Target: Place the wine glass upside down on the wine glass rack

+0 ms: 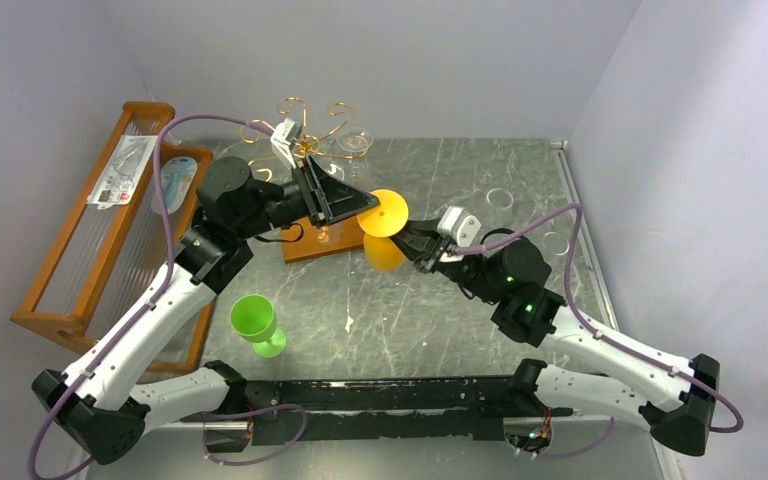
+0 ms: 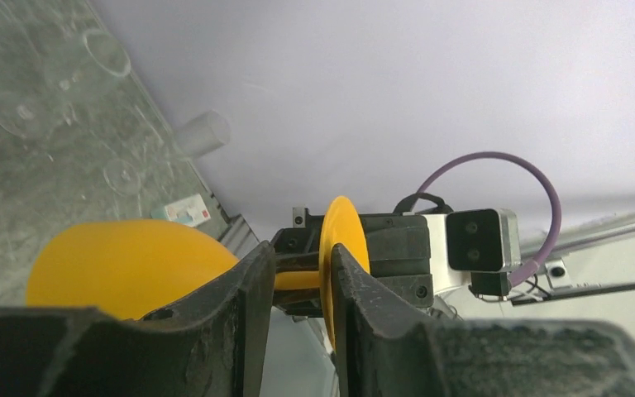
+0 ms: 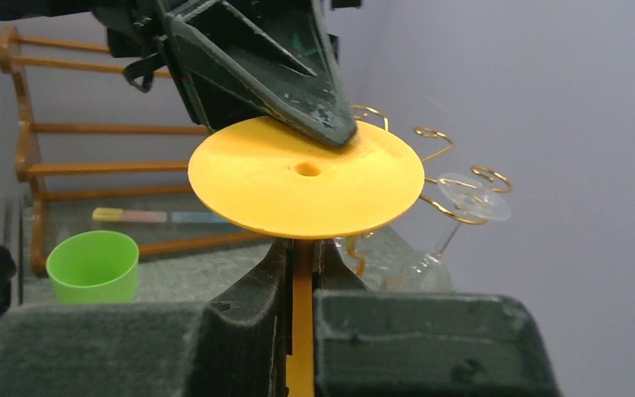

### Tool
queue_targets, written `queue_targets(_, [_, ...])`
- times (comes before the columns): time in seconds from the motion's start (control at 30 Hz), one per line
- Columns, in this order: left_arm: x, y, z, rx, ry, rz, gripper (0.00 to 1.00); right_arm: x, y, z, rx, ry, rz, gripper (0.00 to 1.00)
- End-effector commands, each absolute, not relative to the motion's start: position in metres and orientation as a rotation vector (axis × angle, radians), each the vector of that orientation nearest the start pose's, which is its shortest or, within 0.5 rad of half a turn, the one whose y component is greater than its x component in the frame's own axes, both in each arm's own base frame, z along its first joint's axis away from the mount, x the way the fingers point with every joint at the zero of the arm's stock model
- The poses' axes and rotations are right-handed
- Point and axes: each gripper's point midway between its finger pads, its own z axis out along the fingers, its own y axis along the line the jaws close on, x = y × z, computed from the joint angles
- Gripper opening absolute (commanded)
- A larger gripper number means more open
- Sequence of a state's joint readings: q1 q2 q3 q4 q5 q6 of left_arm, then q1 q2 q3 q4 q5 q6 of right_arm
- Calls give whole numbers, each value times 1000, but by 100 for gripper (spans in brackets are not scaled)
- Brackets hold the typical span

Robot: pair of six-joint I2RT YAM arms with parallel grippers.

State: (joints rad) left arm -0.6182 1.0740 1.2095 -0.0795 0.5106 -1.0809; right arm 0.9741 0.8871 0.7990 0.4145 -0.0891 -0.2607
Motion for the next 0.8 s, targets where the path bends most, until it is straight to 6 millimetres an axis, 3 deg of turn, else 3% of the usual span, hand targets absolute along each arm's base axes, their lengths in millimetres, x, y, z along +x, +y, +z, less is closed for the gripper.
queue_targets(0.0, [179, -292, 457, 219, 1726, -1819, 37, 190, 295, 407, -797, 952, 677, 0])
queue_targets(0.13, [178, -291, 455, 242, 1751, -1798, 35, 190, 300, 404, -816, 952, 684, 0])
queue_targets(0.3, [176, -290, 447, 246, 1761, -1847, 6, 189, 302, 400, -833, 954, 690, 0])
queue_targets(0.4, [180, -285, 441, 222, 1772, -1845, 5, 191, 304, 398, -816, 1007, 717, 0])
queue_targets(0.57, [186, -271, 434, 157, 1790, -1818, 5, 190, 307, 387, -831, 1083, 754, 48])
queue_targets(0.67, [190, -259, 419, 84, 1850, -1751, 5, 189, 303, 377, -843, 1110, 741, 61])
queue_targets(0.77, [193, -245, 406, 2, 1889, -1677, 5, 187, 297, 370, -856, 1144, 730, 65])
